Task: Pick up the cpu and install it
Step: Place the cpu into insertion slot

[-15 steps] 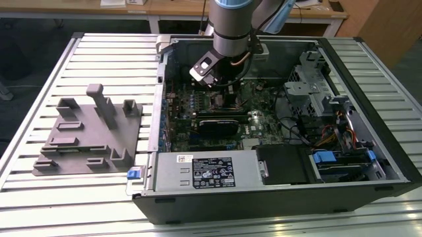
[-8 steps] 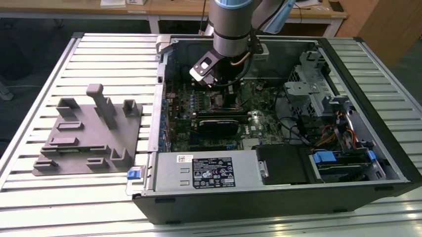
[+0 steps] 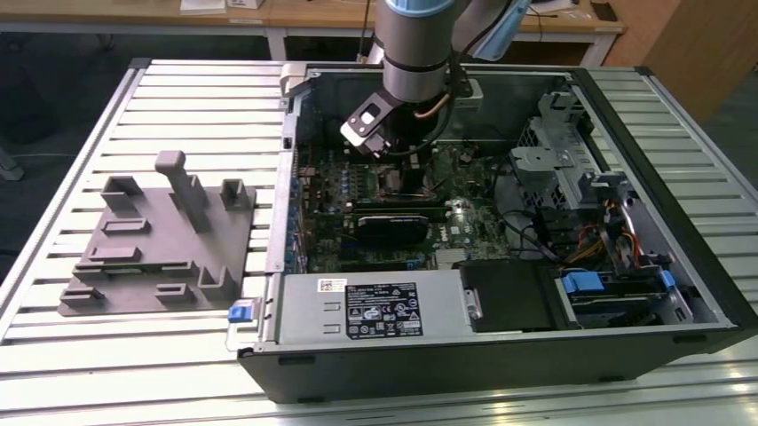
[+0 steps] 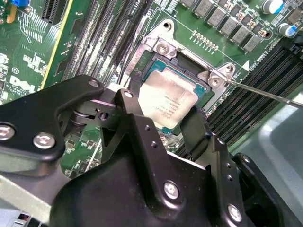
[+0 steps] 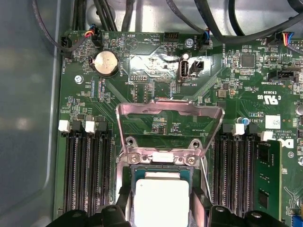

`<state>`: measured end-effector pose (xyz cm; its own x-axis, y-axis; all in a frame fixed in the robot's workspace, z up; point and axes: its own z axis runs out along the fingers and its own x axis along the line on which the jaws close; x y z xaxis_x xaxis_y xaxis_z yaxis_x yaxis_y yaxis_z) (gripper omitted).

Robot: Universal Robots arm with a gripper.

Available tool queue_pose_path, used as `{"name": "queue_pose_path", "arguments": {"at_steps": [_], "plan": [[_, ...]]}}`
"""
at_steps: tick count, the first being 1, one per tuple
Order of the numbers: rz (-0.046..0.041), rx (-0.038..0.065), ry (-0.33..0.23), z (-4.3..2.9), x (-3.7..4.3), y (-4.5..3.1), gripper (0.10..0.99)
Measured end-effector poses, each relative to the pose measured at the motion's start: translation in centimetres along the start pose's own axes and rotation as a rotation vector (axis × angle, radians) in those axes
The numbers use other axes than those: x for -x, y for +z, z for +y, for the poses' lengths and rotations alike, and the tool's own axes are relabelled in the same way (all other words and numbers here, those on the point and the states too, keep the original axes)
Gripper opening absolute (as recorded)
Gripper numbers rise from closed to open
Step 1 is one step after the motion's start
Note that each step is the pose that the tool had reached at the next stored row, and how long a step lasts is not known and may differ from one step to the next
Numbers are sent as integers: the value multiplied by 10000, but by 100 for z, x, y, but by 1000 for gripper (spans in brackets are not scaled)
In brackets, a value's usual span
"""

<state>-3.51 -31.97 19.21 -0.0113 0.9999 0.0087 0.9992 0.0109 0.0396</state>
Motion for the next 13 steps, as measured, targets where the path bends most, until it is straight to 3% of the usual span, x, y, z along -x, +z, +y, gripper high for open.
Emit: {"name": "queue_pose_path", "arguments": {"at_steps": [13], "plan": [[0, 0, 0, 3, -1, -78, 616]]}}
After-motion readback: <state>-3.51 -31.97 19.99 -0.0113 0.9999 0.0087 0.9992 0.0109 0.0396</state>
